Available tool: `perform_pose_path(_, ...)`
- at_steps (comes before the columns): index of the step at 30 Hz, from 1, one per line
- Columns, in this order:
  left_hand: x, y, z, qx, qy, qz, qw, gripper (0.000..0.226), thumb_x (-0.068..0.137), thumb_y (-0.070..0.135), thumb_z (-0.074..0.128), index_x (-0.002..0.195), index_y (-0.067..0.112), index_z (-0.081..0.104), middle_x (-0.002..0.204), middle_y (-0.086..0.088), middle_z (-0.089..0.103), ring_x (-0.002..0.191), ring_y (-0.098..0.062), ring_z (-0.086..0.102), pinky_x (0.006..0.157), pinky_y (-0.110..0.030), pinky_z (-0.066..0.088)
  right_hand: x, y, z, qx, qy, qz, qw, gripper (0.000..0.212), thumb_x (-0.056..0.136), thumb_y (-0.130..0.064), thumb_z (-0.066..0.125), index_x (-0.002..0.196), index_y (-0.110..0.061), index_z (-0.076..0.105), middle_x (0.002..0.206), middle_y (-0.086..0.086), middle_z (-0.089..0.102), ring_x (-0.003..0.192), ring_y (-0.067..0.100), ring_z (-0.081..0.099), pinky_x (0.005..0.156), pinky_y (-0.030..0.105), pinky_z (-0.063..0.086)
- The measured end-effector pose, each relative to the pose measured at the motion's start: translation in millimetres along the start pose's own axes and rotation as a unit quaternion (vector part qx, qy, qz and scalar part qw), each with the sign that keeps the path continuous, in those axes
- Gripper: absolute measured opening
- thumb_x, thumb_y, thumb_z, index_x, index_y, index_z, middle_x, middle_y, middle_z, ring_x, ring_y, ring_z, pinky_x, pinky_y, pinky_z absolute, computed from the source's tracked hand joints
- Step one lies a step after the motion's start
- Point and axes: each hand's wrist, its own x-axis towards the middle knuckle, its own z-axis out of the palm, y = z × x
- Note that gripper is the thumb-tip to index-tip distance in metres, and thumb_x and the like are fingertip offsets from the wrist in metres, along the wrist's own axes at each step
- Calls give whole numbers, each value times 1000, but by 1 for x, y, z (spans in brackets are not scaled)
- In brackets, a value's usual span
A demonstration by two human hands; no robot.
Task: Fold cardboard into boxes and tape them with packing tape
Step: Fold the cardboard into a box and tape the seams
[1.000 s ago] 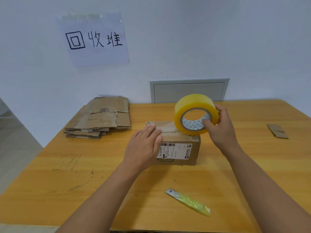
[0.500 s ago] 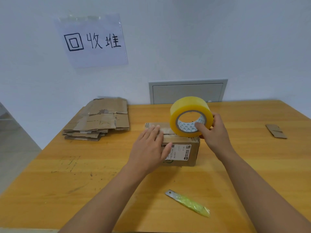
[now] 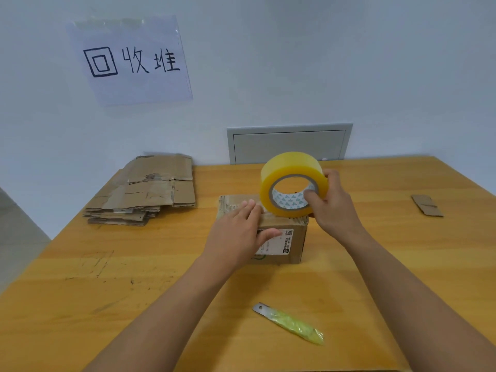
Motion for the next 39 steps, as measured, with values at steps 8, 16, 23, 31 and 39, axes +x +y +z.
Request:
perform_pose_path(8,-3,0,-2,-14,-3,-5,1000,79,90,75,22,152,26,30,162,2,27,149,-15,23,113,-32,31,-2,0,-19,-6,73,-9,997,37,83,-30,54,119,-26,50,83,-1,57,79,28,58,68,49,55)
perform_pose_path(16,-3,0,7,8,58,32,998,67,95,65,33,120,13,67,121,-3,65,105,-23,62,83,-34,51,-3,6,-9,144,36,118,982,17,92,-22,67,102,-28,55,103,1,62,97,21,65,65,38,61)
perform_pose_path(23,-1,10,1,11,30,47,998,67,92,68,34,118,15,65,114,-4,65,103,-24,62,85,-37,49,-5,7,0,173,-4,157,972,19,92,-24,65,110,-24,57,106,6,69,91,23,72,68,39,62)
perform_pose_path(31,7,-1,7,8,8,73,997,73,102,56,31,154,5,27,162,-11,26,151,-24,18,122,-37,17,-4,1,19,232,21,176,956,22,92,-23,65,112,-17,57,108,6,67,91,19,71,64,29,59)
perform_pose_path(39,8,-4,4,-7,17,68,998,65,102,54,35,152,14,30,158,-2,35,149,-16,26,115,-31,27,5,-6,8,103,34,117,987,15,93,-23,62,105,-18,55,98,1,59,88,18,66,56,26,58)
